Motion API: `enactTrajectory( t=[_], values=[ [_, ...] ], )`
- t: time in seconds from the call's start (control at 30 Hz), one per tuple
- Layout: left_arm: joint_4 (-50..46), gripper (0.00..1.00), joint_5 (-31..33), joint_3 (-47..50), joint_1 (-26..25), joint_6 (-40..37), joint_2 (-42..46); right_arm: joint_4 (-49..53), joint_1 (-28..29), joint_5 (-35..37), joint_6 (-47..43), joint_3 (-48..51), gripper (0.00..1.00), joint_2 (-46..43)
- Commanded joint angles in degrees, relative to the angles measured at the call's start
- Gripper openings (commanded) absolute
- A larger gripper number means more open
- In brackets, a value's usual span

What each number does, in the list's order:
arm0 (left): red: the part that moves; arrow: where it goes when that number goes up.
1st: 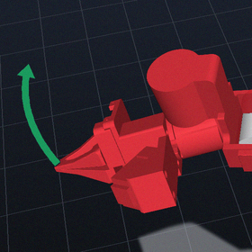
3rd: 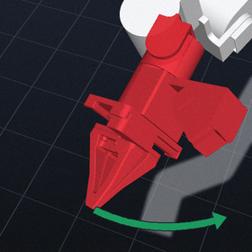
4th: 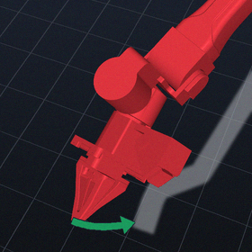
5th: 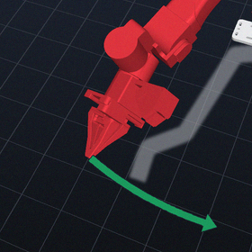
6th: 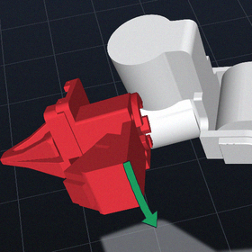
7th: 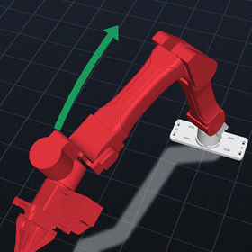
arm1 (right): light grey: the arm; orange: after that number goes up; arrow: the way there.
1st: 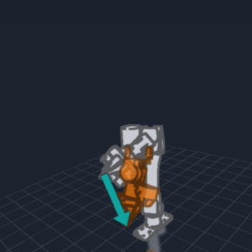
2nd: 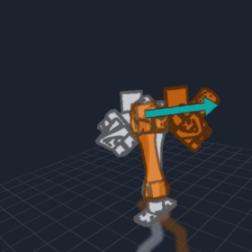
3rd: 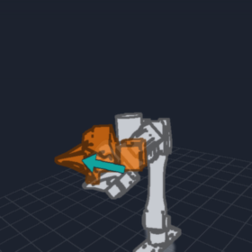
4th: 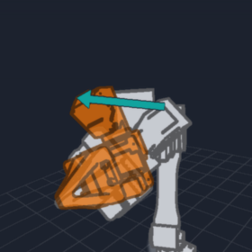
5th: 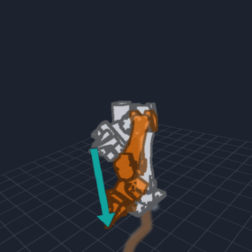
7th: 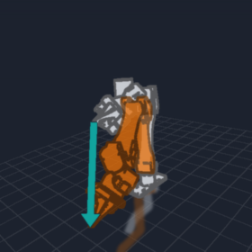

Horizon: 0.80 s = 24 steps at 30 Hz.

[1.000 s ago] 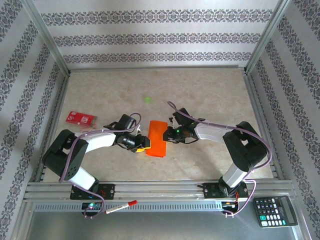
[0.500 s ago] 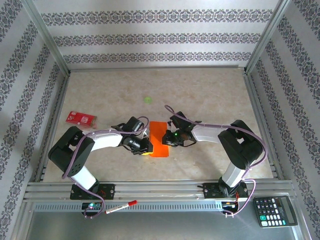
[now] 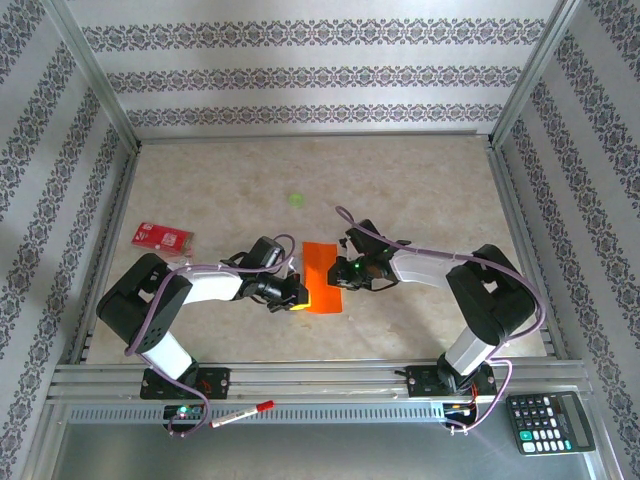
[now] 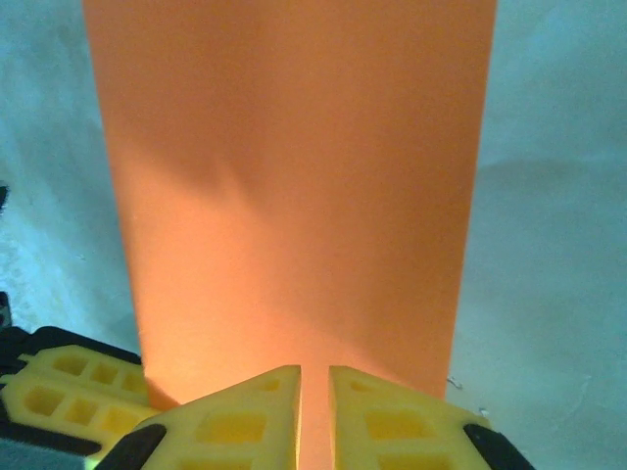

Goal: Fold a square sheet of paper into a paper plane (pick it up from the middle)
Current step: First fold in half a square sheet of paper at the center of the table.

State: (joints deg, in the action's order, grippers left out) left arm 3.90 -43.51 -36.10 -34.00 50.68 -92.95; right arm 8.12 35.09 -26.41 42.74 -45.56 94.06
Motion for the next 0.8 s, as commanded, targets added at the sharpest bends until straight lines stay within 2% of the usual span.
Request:
enactTrajectory(
  t=[0.0,0.4,0.77],
  values=[
    [2.9,0.0,-1.6,0.8,0.7,1.3,-0.6,1.2,-0.5,-0.7,-1.8,0.6,0.15,-1.0],
    [-3.6,0.0,-2.1,0.0,2.5,-3.3,-1.6,1.3,-1.6,-0.6,-3.9,-3.3,0.15,5.2],
    [-5.9,0.0,-1.9,-0.9,3.6,-5.2,-2.3,1.8,-1.9,0.6,-4.2,-1.3,0.12,7.4]
  ],
)
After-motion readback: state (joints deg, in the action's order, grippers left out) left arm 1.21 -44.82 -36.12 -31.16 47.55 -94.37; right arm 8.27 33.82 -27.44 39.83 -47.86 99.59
